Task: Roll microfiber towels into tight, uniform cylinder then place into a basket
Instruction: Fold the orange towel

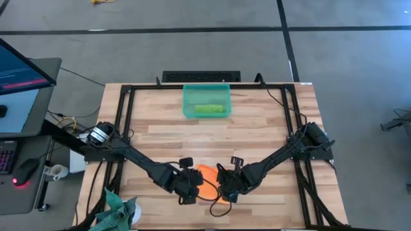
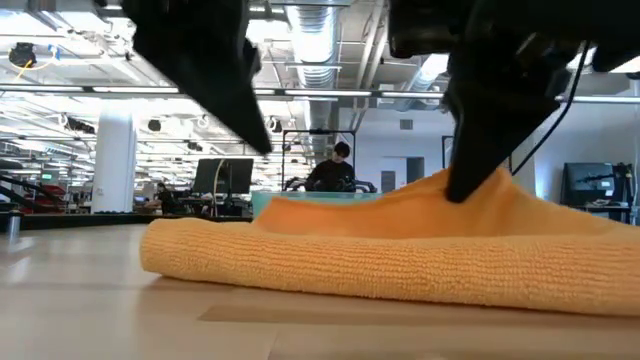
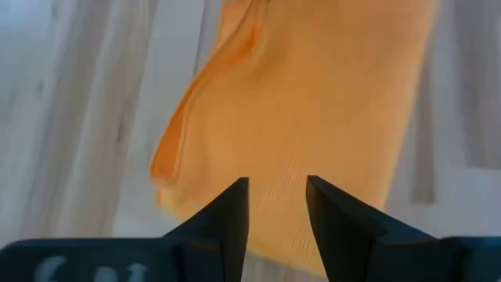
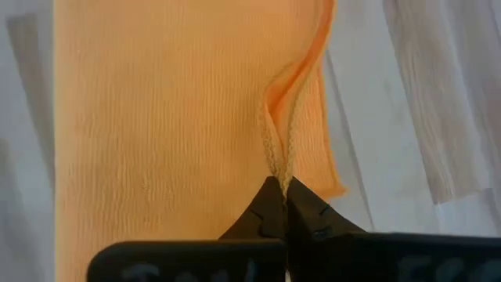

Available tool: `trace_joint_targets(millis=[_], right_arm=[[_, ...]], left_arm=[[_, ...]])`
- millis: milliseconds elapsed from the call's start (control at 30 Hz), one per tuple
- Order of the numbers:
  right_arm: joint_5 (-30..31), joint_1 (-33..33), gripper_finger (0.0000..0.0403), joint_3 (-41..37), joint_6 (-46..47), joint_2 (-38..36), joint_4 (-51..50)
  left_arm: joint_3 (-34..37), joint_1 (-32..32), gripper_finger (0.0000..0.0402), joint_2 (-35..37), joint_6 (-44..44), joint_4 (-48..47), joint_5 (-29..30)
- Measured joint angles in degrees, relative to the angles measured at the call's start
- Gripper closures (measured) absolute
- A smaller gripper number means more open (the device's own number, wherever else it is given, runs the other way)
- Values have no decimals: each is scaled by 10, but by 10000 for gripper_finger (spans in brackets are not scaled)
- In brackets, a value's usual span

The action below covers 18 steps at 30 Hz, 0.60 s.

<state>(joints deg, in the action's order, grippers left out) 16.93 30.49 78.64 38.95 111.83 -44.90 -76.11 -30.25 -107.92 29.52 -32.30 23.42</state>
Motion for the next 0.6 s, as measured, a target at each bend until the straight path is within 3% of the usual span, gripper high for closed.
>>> trace_joint_targets(millis=[233, 600], right_arm=[[10, -14, 351, -30, -4, 0, 17], [42, -19, 265, -38, -44, 0, 38]], left_arm=[[-6, -13, 290, 0, -75, 65, 22], [-6, -13, 291, 0, -74, 63, 24]])
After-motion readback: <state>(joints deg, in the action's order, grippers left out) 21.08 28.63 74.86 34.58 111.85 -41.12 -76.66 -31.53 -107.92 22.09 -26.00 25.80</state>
